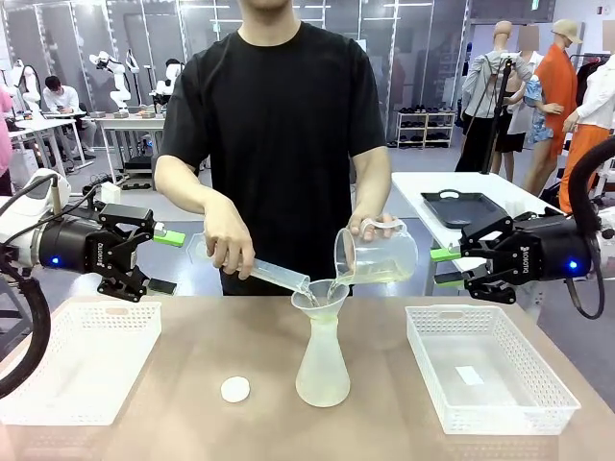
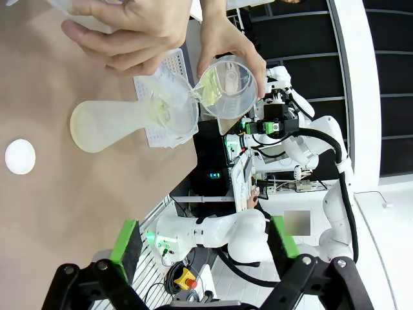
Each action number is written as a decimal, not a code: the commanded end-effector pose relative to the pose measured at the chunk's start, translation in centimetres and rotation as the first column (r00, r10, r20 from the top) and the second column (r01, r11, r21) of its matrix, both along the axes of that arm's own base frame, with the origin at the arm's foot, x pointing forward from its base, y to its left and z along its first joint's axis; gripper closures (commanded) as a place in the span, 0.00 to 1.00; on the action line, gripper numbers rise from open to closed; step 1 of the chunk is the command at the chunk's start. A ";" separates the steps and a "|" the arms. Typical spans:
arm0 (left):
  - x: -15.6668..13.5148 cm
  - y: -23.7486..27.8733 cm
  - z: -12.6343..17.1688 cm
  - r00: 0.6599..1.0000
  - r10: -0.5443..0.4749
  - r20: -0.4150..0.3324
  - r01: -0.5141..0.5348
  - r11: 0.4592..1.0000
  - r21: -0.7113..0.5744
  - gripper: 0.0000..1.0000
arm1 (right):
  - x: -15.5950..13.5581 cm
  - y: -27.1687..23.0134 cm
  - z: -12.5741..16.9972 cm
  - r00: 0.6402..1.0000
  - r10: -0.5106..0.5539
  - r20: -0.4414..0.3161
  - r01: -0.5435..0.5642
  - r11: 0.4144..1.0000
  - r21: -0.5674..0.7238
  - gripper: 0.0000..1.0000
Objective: Prepare the solutions needed for the experiment.
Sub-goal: Once the solution is in the Big flask , pick up the Plastic Funnel and place it back into the right Organizing basket.
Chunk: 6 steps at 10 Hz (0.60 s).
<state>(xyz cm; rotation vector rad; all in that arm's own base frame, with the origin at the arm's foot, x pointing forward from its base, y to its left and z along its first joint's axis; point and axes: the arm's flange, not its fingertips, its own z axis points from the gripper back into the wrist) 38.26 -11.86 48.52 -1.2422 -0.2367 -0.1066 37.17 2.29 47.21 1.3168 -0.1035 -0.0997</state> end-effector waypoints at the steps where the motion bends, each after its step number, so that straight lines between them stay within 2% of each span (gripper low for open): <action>1: -0.1 -0.3 0.2 1.000 0.003 0.000 -0.003 1.000 -0.029 0.00 | 0.0 0.1 0.2 1.000 0.003 0.005 -0.003 1.000 0.009 0.59; 4: -0.1 -0.3 0.2 1.000 0.003 0.000 -0.003 1.000 -0.029 0.00 | 0.0 0.1 0.2 1.000 0.003 0.005 -0.003 1.000 0.009 0.59; 5: -0.1 -0.3 0.2 1.000 0.003 0.000 -0.003 1.000 -0.029 0.00 | 0.0 0.0 0.0 1.000 0.001 -0.001 -0.001 1.000 -0.001 0.39; 6: -0.1 -0.3 0.2 1.000 0.003 0.000 -0.003 1.000 -0.029 0.00 | 0.0 0.1 -0.1 1.000 -0.004 -0.007 0.004 1.000 -0.005 0.39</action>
